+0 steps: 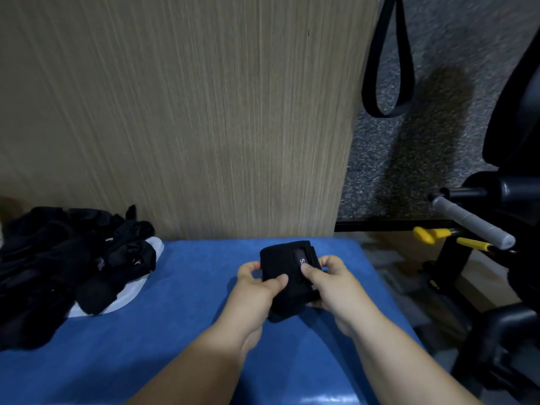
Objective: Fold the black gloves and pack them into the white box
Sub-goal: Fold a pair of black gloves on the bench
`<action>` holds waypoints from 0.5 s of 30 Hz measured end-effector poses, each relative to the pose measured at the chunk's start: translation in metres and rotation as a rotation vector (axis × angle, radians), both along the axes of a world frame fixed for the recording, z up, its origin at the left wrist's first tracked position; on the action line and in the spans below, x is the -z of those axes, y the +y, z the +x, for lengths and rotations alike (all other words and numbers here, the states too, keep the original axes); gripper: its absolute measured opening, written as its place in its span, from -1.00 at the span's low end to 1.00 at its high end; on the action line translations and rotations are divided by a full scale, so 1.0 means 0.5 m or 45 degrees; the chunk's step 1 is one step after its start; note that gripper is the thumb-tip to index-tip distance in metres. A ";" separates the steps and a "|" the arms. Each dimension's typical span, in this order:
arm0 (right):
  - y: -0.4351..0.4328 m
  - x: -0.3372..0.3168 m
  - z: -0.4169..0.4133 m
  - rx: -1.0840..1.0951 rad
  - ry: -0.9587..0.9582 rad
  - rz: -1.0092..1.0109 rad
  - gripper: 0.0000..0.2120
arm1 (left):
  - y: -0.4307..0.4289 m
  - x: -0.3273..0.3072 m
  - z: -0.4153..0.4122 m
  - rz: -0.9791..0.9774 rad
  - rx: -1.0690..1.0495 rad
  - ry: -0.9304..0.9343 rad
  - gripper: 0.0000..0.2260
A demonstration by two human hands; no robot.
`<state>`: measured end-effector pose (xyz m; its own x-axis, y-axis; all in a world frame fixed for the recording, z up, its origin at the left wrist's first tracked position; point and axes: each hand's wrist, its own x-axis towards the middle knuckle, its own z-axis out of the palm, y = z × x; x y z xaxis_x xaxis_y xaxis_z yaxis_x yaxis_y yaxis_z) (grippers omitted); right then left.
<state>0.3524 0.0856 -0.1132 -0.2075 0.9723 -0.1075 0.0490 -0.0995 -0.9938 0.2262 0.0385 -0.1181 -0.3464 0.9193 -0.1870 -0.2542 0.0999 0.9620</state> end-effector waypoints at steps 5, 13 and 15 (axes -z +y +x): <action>0.059 0.000 0.033 0.172 0.068 0.022 -0.91 | 0.088 -0.004 0.043 -0.022 -0.056 0.001 -0.73; 0.166 0.009 0.060 0.346 -0.086 0.055 -0.88 | 0.207 -0.008 0.083 -0.022 -0.098 0.260 -0.69; 0.191 0.006 0.058 0.382 -0.152 0.080 -0.79 | 0.230 -0.005 0.086 -0.043 -0.111 0.333 -0.67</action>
